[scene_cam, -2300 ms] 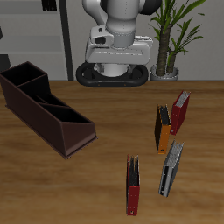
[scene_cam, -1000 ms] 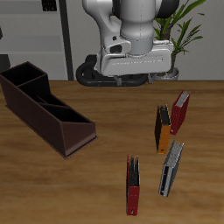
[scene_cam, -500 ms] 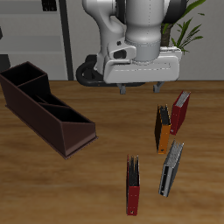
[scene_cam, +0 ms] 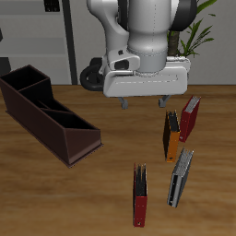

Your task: Place the right red book into the right desk caddy's back compartment

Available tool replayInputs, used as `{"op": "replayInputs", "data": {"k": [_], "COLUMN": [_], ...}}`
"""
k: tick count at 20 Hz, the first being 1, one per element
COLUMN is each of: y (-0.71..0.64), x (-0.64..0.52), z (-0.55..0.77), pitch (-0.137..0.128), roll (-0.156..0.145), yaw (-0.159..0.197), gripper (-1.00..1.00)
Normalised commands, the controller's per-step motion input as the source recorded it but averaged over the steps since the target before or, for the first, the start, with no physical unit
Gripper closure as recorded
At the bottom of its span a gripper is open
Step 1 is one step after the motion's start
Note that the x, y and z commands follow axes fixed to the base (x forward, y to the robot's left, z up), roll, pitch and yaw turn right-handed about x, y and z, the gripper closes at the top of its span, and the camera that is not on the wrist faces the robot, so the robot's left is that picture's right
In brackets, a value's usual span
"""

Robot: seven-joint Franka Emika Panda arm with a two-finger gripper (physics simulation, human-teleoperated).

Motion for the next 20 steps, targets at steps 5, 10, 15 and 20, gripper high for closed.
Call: {"op": "replayInputs", "data": {"k": [5, 10, 15, 20], "y": [-0.2, -0.13, -0.21, -0.09], "x": [0.37, 0.28, 0.28, 0.13], "z": [-0.02, -0.05, -0.11, -0.09], "pitch": [0.01, 0.001, -0.006, -0.033], "roll": [0.029, 0.005, -0.041, -0.041], "yaw": [0.015, 0.011, -0.024, -0.007], "gripper": [-1.0, -1.0, -1.0, -1.0]}}
